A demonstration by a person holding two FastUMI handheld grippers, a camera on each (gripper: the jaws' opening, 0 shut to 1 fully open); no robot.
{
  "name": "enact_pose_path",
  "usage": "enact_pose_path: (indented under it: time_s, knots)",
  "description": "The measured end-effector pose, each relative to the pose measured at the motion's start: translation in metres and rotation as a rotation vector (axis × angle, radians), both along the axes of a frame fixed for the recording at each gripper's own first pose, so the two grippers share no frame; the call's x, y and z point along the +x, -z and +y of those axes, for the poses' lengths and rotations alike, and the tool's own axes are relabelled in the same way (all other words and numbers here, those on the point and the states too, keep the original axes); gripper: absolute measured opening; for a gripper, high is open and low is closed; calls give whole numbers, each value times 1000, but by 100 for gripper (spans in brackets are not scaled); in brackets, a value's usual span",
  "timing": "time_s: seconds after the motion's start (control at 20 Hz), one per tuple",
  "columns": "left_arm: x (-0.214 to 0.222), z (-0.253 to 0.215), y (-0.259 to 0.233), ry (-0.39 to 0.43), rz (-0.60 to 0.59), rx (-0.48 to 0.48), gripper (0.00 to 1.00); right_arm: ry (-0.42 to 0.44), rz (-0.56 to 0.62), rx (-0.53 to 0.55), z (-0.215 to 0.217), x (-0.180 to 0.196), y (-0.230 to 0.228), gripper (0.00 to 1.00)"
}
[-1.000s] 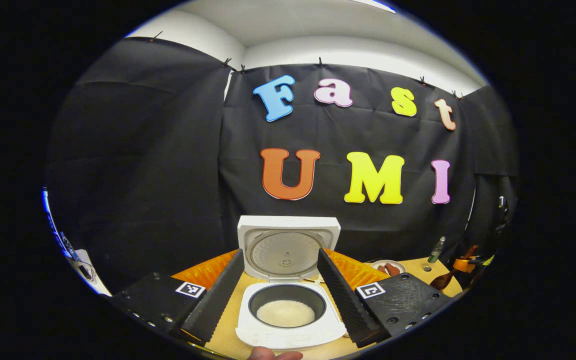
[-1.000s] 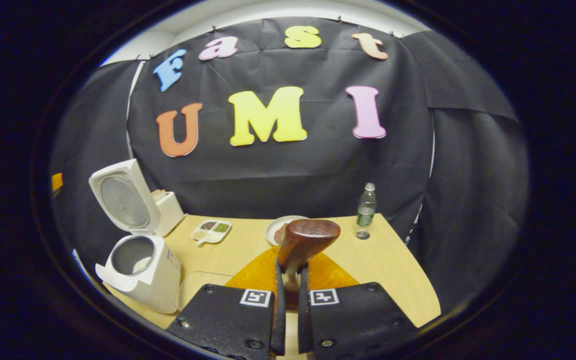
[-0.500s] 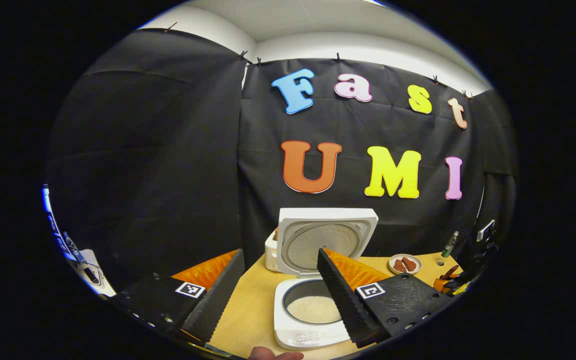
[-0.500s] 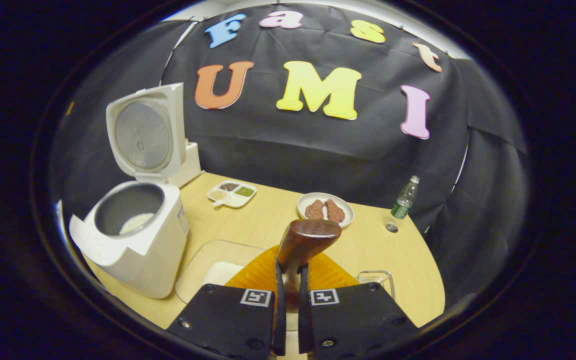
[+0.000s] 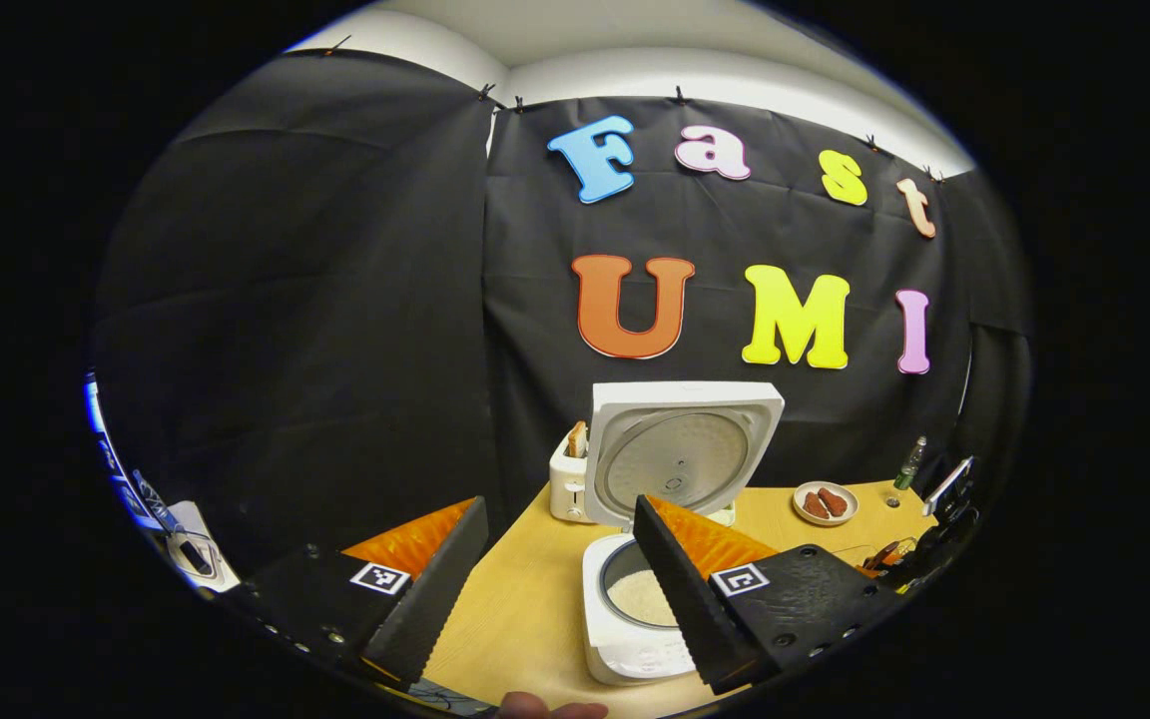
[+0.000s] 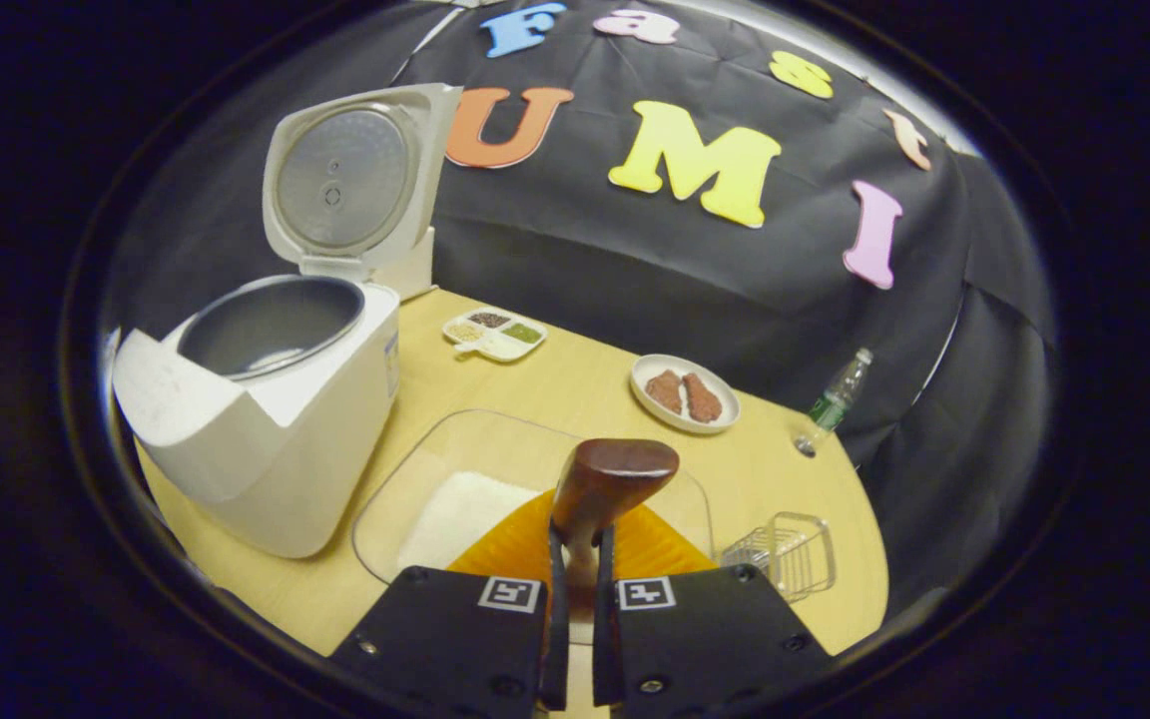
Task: Close the left gripper, press the button to open the rice cooker; take a wooden spoon from the chopstick holder with the right hand, scoop a spoonful of rice and pour it into the rice cooker, then put the wooden spoon back into the chopstick holder.
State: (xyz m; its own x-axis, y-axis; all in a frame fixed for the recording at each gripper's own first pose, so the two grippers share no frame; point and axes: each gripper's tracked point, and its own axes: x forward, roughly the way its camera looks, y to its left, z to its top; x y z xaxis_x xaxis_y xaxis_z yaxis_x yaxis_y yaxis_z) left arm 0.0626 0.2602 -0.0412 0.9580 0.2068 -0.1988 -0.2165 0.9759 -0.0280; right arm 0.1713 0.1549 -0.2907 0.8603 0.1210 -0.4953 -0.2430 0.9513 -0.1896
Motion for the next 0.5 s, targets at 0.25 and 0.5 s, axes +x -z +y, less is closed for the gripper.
enact_pose_path:
  time_s: [0.25,0.5]
  knots:
    - [-1,2,0,-11,8,-7,94,65,58,261,24,-1,-1,15]
    - [-5,3,1,-16,24,-2,94,120,114,495,29,5,-1,15]
